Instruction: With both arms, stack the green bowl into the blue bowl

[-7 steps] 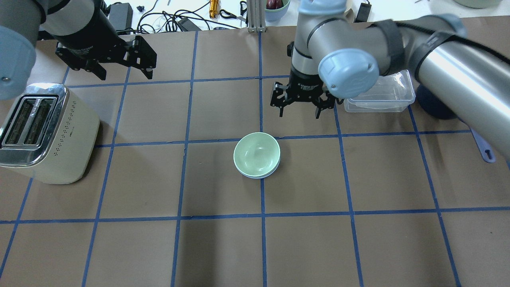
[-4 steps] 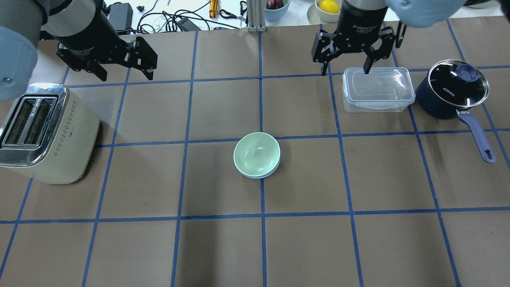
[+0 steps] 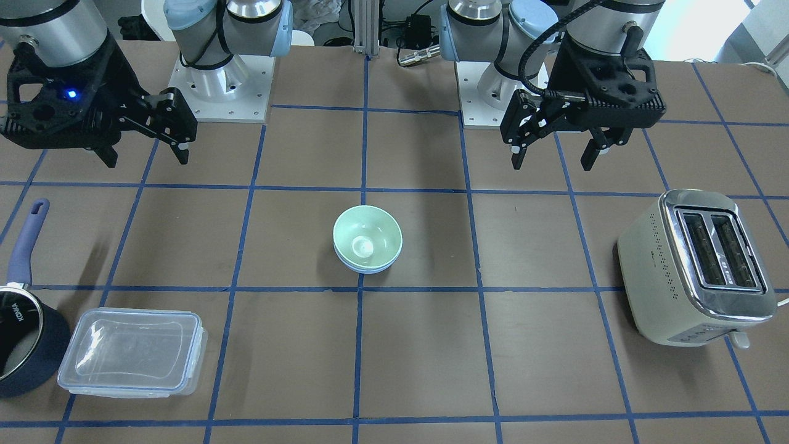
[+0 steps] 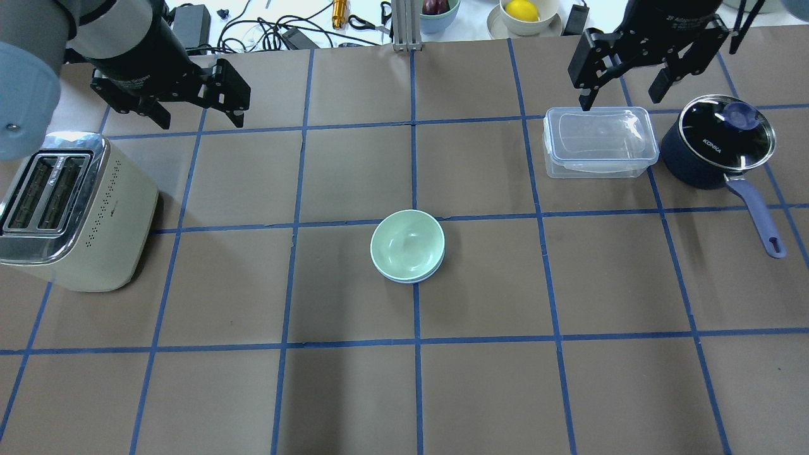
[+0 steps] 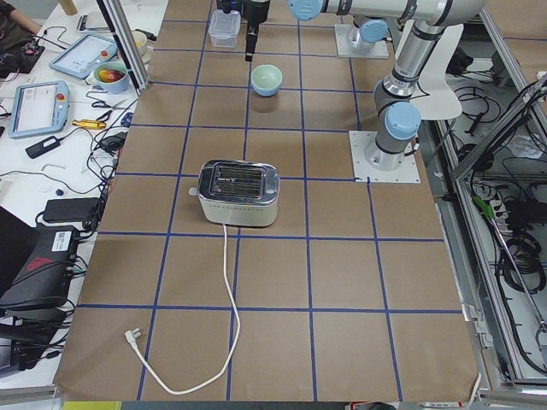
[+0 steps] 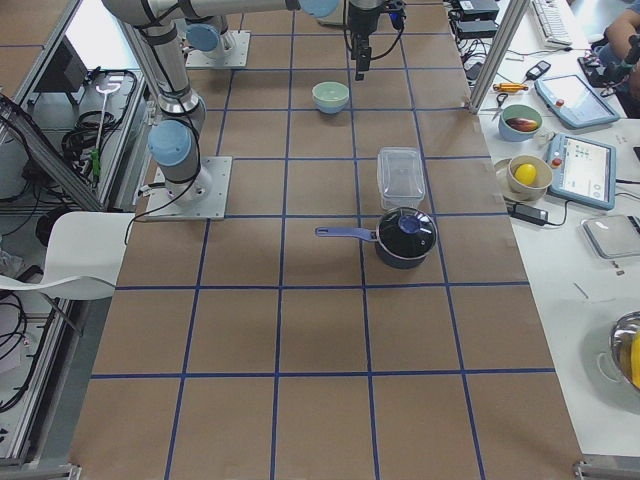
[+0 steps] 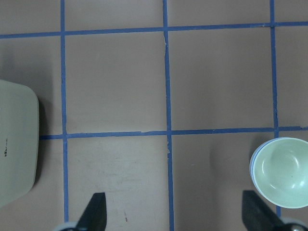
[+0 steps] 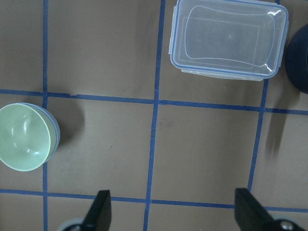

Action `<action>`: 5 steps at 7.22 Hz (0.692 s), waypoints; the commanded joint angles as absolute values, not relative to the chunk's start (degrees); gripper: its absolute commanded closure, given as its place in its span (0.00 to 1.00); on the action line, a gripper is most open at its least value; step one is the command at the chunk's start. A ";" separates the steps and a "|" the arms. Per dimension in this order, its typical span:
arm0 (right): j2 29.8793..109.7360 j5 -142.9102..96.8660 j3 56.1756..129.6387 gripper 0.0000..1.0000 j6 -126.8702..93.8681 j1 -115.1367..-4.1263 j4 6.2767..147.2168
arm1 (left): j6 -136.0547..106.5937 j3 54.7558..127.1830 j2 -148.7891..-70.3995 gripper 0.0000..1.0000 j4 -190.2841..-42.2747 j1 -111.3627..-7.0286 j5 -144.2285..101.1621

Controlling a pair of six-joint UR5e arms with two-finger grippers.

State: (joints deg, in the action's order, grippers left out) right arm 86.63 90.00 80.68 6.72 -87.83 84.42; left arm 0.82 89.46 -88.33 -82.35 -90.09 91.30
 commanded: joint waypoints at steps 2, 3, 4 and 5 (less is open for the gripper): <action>88.68 90.09 83.50 0.00 2.14 -88.15 88.94 | -0.26 89.47 -88.33 0.00 -82.27 -90.09 91.23; 88.51 89.91 83.32 0.00 1.67 -88.15 89.03 | -0.26 89.39 -88.33 0.00 -82.27 -90.09 91.23; 88.51 89.91 83.32 0.00 1.67 -88.15 89.03 | -0.26 89.47 -88.33 0.00 -82.27 -90.09 91.23; 88.42 89.74 83.41 0.00 1.67 -88.15 89.03 | -0.35 89.39 -88.33 0.00 -82.27 -90.09 91.23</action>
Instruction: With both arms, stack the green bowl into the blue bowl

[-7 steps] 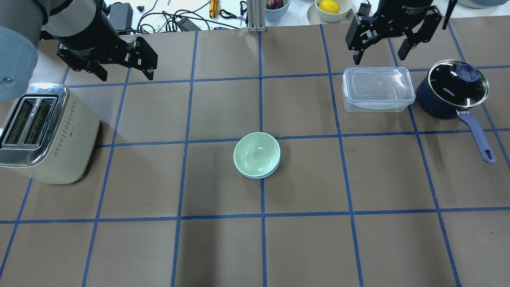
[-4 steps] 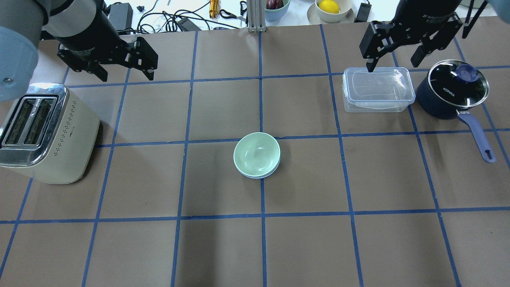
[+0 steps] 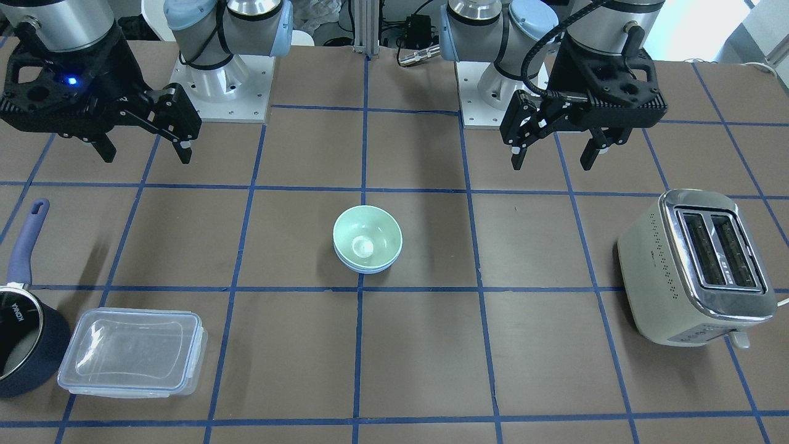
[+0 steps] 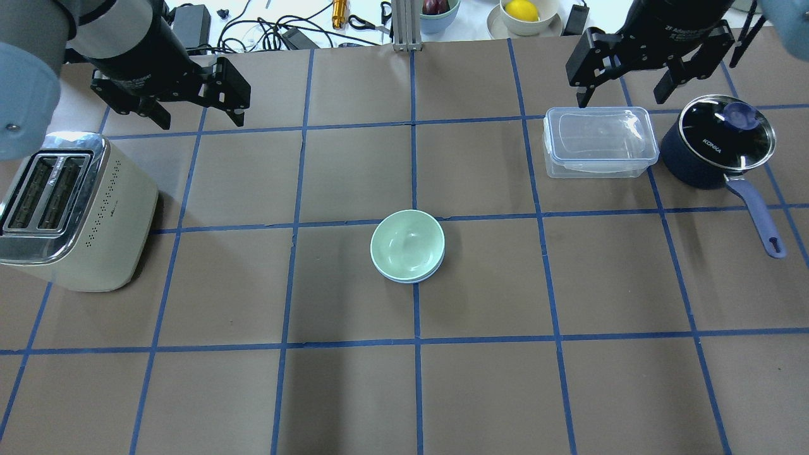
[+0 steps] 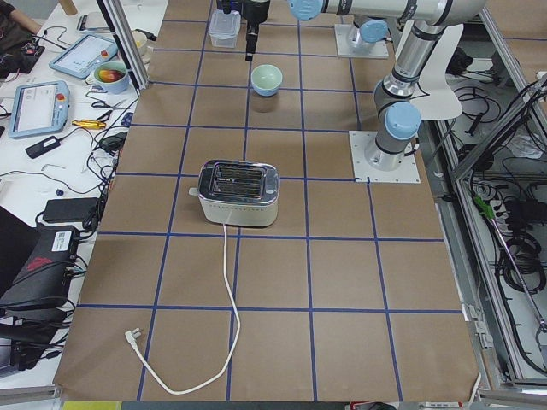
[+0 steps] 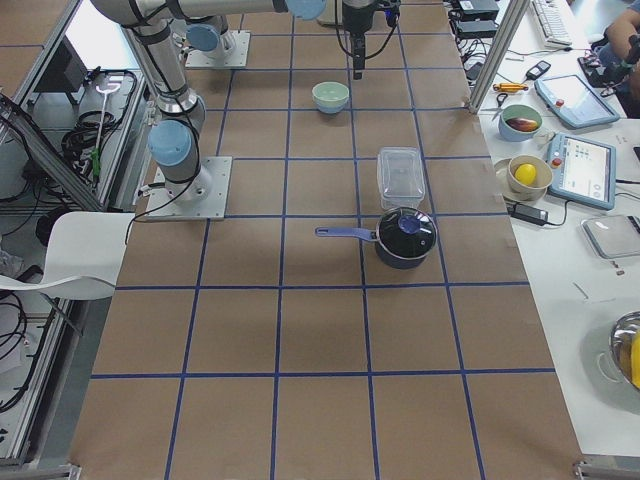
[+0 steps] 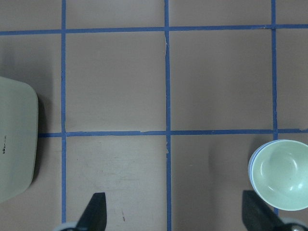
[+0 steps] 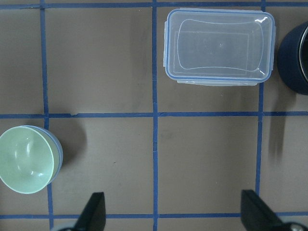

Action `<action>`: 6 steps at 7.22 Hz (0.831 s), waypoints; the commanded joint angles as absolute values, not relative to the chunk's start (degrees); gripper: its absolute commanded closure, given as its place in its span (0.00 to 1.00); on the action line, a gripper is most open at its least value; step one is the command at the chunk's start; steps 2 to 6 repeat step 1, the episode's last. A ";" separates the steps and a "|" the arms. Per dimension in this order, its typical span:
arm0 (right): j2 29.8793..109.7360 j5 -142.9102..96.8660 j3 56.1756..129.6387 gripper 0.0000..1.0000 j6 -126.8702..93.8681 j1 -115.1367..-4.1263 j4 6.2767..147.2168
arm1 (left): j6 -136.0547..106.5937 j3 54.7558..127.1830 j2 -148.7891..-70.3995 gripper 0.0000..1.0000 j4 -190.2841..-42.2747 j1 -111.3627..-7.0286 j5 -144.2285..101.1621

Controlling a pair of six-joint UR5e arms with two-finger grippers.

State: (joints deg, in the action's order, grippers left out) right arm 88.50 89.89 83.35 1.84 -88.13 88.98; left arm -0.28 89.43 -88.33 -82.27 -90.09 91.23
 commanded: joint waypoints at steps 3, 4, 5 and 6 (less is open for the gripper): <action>88.42 89.82 83.32 0.00 1.67 -88.15 89.03 | -0.35 89.47 -88.33 0.00 -82.27 -90.09 91.23; 88.42 89.82 83.32 0.00 1.67 -88.15 89.03 | -0.35 89.47 -88.33 0.00 -82.27 -90.09 91.23; 88.42 89.82 83.32 0.00 1.67 -88.15 89.03 | -0.35 89.47 -88.33 0.00 -82.27 -90.09 91.23; 88.42 89.82 83.32 0.00 1.67 -88.15 89.03 | -0.35 89.47 -88.33 0.00 -82.27 -90.09 91.23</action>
